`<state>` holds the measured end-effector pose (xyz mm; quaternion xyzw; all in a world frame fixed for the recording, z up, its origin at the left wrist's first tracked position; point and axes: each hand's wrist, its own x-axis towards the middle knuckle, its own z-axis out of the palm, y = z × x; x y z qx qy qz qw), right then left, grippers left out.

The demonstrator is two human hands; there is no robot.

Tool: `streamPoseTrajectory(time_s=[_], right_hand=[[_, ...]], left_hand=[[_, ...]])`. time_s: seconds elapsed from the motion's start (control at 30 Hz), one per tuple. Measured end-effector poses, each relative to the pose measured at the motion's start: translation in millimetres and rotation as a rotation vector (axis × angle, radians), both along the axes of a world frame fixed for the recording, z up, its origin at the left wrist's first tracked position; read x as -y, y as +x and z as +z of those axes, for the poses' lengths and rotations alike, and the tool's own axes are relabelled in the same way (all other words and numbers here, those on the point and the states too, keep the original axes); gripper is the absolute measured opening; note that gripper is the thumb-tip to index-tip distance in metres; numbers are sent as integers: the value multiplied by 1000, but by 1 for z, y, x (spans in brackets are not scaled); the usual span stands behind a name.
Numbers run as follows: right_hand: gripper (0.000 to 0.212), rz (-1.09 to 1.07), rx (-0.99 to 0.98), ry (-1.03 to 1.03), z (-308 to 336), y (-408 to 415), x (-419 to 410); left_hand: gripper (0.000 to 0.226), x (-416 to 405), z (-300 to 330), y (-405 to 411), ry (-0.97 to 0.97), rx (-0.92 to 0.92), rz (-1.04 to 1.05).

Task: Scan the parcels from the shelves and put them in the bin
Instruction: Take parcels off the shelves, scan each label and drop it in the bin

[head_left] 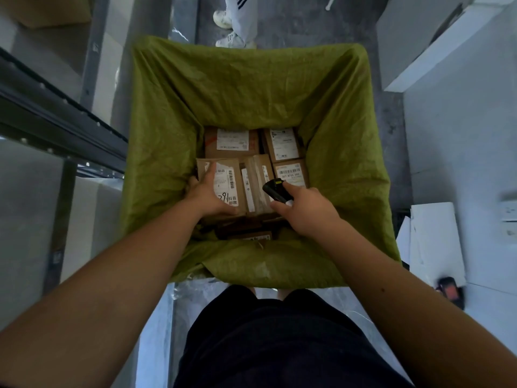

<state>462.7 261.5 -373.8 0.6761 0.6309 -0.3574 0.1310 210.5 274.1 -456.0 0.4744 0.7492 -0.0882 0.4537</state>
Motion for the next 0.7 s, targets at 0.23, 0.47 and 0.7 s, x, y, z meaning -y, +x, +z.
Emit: streamPoseTrajectory(time_s=[0.23,0.47,0.7], right_hand=[[74,-6,-7,-13,-4,-1,2],[75,-21,-4,-30,-7,-6,0],[76,-40,9,-34,-13,-10,0]], left_hand=[[172,-2,0,10,-21,-442,-417],[169,-17,-13,-5,-51,-485,-538],[167,-37,-23,-9,-67,-523,-722]])
